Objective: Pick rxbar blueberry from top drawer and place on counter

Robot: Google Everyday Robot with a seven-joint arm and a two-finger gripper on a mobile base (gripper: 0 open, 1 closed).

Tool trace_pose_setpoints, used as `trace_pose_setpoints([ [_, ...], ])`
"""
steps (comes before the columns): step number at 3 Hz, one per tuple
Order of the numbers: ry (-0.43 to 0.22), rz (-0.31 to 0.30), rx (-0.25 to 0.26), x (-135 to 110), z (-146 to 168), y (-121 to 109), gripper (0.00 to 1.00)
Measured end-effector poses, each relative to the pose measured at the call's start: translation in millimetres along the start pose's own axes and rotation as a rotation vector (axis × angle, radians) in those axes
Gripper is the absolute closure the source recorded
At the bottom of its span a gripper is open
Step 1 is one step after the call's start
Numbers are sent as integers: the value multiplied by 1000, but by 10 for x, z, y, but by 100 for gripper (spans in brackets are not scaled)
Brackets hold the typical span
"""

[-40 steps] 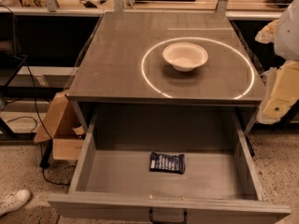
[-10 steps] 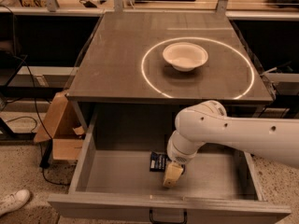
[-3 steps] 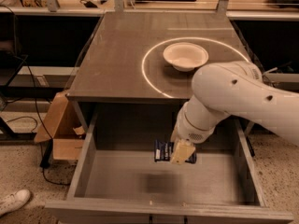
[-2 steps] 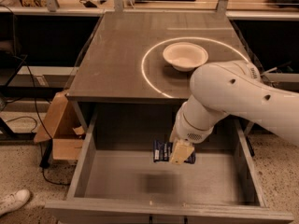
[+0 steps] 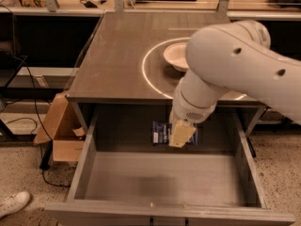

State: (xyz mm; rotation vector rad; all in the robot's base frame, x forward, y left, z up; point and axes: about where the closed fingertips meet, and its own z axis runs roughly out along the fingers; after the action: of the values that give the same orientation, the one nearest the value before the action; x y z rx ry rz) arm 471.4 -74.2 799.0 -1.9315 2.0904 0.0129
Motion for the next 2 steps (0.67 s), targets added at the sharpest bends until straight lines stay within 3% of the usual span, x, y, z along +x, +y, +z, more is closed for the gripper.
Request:
trace_pose_setpoints([
  [1,9,-41,30,-180,-259,-54,100],
  [2,9,-42,31,-186,-268,-55,100],
])
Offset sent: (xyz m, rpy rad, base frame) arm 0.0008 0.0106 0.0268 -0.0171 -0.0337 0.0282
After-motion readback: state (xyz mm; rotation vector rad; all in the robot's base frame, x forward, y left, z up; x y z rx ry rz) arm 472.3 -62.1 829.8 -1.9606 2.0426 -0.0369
